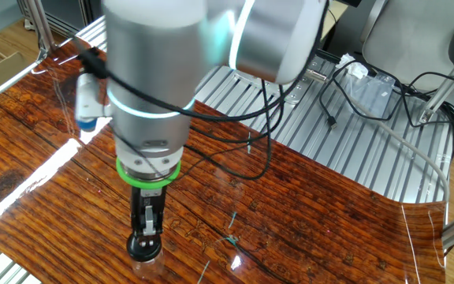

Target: Screw the lid onto the jar

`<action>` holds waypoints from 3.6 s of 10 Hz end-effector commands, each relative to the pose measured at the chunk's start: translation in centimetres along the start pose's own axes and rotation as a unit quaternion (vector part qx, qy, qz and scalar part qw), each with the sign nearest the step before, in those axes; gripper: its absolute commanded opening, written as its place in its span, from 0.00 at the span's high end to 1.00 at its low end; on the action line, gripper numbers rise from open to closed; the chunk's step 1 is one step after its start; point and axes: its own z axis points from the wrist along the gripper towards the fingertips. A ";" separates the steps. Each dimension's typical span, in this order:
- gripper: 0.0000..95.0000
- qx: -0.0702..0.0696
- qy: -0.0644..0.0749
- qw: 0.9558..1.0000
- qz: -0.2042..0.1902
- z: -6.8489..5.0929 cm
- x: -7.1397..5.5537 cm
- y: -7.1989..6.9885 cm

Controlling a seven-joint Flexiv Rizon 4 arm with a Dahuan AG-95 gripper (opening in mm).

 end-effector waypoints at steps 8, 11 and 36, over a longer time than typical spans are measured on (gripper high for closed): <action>1.00 0.018 0.013 0.974 -0.226 -1.0 -0.3 1.0; 1.00 0.020 0.011 0.957 -0.289 -0.1 -0.3 1.0; 1.00 0.026 0.056 0.919 -0.389 0.4 -1.4 0.5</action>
